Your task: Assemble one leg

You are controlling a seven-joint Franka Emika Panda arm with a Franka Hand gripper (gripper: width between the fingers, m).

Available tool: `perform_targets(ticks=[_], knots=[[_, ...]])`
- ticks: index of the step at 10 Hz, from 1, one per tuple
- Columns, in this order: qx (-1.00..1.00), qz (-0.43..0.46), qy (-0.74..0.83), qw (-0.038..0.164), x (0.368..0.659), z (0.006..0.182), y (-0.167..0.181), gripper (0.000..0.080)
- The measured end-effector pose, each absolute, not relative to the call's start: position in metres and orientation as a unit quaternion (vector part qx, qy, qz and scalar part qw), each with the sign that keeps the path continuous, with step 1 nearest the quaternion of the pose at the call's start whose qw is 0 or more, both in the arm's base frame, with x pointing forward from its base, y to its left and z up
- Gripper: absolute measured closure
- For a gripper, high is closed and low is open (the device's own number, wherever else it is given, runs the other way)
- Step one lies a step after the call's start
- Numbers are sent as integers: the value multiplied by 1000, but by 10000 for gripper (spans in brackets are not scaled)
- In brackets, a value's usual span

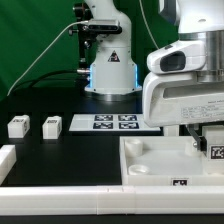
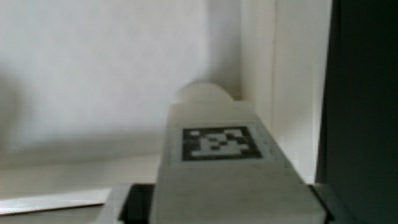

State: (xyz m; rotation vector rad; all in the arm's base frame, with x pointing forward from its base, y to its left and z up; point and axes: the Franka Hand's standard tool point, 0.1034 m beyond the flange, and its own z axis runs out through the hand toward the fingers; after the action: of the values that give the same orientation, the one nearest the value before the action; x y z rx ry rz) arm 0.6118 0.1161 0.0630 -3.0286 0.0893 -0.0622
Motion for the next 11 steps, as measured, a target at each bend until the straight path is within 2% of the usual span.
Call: perform_targets(ticks=[4, 11], knots=[[-996, -18, 72, 58, 612, 63, 116, 508], [-863, 12, 501, 62, 609, 62, 118, 506]])
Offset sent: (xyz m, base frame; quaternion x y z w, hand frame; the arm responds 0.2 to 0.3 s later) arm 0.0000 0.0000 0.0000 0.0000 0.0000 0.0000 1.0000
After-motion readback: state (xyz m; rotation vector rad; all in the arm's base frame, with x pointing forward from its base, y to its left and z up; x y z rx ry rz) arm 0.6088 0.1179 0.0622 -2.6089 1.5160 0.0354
